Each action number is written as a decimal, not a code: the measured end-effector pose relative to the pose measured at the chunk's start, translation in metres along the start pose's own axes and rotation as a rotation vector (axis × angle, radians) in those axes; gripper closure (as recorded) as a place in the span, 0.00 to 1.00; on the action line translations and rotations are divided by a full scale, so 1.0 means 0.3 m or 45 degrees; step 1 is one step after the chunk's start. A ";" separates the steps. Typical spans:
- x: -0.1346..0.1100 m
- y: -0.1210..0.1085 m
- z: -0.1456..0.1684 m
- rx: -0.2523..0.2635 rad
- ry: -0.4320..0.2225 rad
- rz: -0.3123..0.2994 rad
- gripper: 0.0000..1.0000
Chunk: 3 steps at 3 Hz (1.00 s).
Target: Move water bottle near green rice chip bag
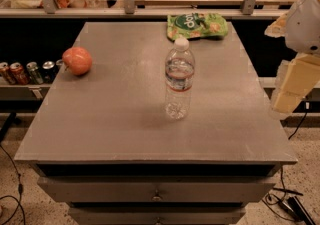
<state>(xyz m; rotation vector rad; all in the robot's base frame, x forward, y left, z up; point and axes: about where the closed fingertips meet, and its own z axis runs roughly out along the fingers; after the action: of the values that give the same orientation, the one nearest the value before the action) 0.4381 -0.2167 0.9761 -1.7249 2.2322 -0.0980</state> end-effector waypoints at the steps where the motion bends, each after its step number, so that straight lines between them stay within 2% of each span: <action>1: 0.000 0.000 0.000 0.000 0.000 0.000 0.00; 2: -0.008 -0.001 0.009 0.004 -0.047 -0.003 0.00; 3: -0.021 0.001 0.047 -0.009 -0.144 -0.014 0.00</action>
Offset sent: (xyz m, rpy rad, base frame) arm 0.0037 0.0049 -0.0108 0.0833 -0.0112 0.0288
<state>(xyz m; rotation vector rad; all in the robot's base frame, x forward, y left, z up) 0.4434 -0.2086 0.9639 -1.7024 2.1450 0.0050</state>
